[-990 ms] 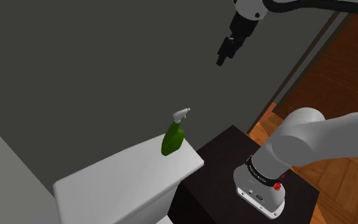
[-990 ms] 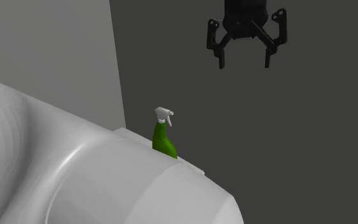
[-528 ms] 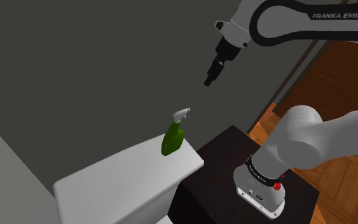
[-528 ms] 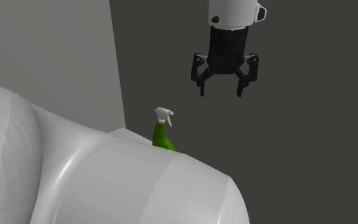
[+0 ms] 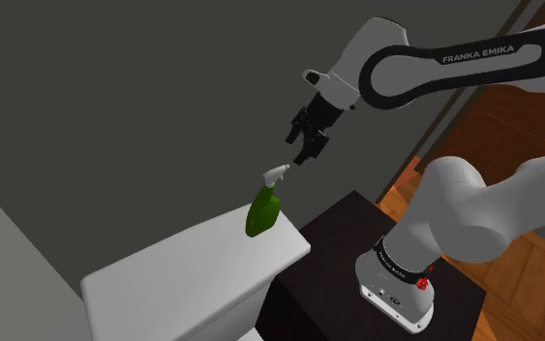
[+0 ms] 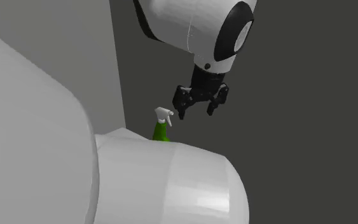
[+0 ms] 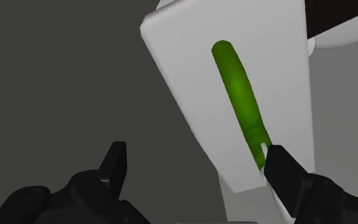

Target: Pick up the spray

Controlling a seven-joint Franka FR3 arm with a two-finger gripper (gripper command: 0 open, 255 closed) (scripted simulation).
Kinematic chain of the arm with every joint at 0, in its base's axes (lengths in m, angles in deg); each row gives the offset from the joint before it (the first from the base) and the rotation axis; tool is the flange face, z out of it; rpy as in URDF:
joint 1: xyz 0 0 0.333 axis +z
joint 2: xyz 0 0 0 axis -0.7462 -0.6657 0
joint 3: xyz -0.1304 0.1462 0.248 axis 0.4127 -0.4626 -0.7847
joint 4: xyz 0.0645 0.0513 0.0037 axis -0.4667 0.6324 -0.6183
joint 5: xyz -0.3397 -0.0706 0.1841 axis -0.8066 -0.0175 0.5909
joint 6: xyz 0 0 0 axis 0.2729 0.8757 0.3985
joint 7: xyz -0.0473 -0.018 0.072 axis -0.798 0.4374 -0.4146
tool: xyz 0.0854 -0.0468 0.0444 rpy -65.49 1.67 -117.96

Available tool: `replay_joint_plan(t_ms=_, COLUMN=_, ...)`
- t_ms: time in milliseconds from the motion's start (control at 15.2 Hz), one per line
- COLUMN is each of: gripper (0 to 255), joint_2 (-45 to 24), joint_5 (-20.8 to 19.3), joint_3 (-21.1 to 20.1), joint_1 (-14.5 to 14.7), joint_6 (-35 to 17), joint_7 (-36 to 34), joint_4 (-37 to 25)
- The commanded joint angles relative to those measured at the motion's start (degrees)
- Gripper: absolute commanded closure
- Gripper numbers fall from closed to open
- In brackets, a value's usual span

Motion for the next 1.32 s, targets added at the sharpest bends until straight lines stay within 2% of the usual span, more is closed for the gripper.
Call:
replay_joint_plan(t_ms=0, gripper=0, joint_2=-1.0, joint_5=1.9, joint_3=3.1, joint_1=4.6, joint_6=-4.0, joint_7=6.9, joint_4=2.5)
replay_joint_plan(t_ms=198, gripper=0, joint_2=-3.4, joint_5=4.8, joint_3=9.0, joint_1=12.2, joint_6=-9.1, joint_7=17.6, joint_4=4.8)
replay_joint_plan(t_ms=396, gripper=0, joint_2=-5.9, joint_5=8.2, joint_3=15.9, joint_1=21.1, joint_6=-13.7, joint_7=29.0, joint_4=6.5)
replay_joint_plan(t_ms=726, gripper=0, joint_2=-9.0, joint_5=10.2, joint_3=19.6, joint_1=24.7, joint_6=-18.2, joint_7=32.3, joint_4=7.5)
replay_joint_plan(t_ms=858, gripper=0, joint_2=-10.6, joint_5=11.5, joint_3=21.7, joint_1=26.9, joint_6=-20.4, joint_7=34.0, joint_4=7.8)
replay_joint_plan(t_ms=924, gripper=0, joint_2=-11.9, joint_5=12.7, joint_3=23.5, joint_1=28.9, joint_6=-22.1, joint_7=35.5, joint_4=8.0)
replay_joint_plan(t_ms=1056, gripper=0, joint_2=-11.9, joint_5=12.7, joint_3=23.5, joint_1=28.9, joint_6=-22.1, joint_7=35.5, joint_4=8.0)
replay_joint_plan(t_ms=1122, gripper=255, joint_2=-11.8, joint_5=12.6, joint_3=23.4, joint_1=28.7, joint_6=-22.0, joint_7=35.5, joint_4=8.0)
replay_joint_plan(t_ms=1254, gripper=255, joint_2=-11.8, joint_5=12.5, joint_3=23.4, joint_1=28.7, joint_6=-22.0, joint_7=35.4, joint_4=8.0)
